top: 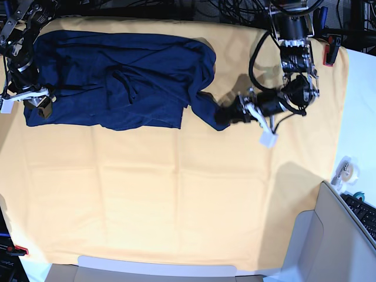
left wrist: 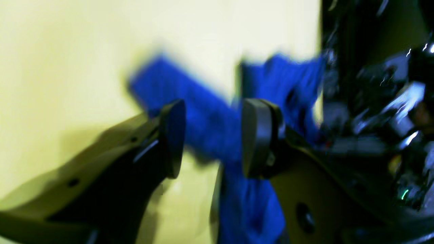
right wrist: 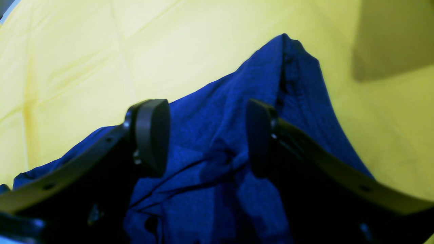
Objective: Fold the T-shirt properly
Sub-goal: 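Grasp the hanging navy flap with the left gripper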
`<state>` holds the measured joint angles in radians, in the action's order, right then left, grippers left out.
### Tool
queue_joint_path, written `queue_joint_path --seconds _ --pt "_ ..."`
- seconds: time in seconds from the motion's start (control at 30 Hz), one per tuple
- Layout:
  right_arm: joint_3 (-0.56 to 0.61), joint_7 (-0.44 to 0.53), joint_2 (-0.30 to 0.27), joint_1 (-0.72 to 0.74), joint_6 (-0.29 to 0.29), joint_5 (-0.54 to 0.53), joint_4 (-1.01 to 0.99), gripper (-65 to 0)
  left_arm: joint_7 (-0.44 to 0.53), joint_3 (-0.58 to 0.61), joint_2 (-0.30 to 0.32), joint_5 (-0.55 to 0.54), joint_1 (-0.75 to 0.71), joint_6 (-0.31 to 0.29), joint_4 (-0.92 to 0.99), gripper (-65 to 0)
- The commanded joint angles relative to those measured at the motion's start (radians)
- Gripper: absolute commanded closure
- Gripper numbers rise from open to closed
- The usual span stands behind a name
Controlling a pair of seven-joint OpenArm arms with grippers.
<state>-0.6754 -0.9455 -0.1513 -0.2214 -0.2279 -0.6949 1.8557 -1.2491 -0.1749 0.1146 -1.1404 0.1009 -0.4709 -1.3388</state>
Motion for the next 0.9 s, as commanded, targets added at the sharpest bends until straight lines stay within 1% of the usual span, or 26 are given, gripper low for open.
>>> queue_joint_path --seconds 0.0,0.07,0.17,0.3,0.43,0.67,0.83,0.87 --pt "-0.004 0.024 -0.015 0.004 -0.005 -0.013 0.019 -34.9 -0.004 0.001 0.007 -0.020 0.004 0.005 -0.014 -26.2" --pt "-0.004 0.024 -0.015 0.003 -0.005 -0.013 0.019 -34.9 0.002 0.001 0.007 -0.013 0.016 0.008 -0.014 -26.2" --pt "-0.004 0.024 -0.015 0.003 -0.005 -0.013 0.019 -34.9 -0.008 0.001 0.006 0.063 0.044 0.008 -0.014 -26.2" --pt "-0.004 0.024 -0.015 0.003 -0.005 -0.013 0.019 -34.9 -0.001 0.004 0.001 0.167 0.043 0.008 -0.012 -26.2" --pt "-0.004 0.024 -0.015 0.003 -0.005 -0.013 0.019 -34.9 0.004 0.070 0.001 0.233 0.039 0.008 -0.012 -26.2" --pt "-0.004 0.024 -0.015 0.006 -0.005 -0.013 0.019 -34.9 0.009 0.150 0.001 0.236 0.041 0.008 -0.012 -26.2" --pt "-0.004 0.024 -0.015 0.004 -0.005 -0.013 0.017 -34.9 0.065 0.209 0.004 0.236 0.039 0.008 -0.012 -25.8" --pt "-0.004 0.024 -0.015 0.004 -0.005 -0.013 0.017 -34.9 0.070 0.219 0.006 0.236 0.039 0.008 -0.012 -24.7"
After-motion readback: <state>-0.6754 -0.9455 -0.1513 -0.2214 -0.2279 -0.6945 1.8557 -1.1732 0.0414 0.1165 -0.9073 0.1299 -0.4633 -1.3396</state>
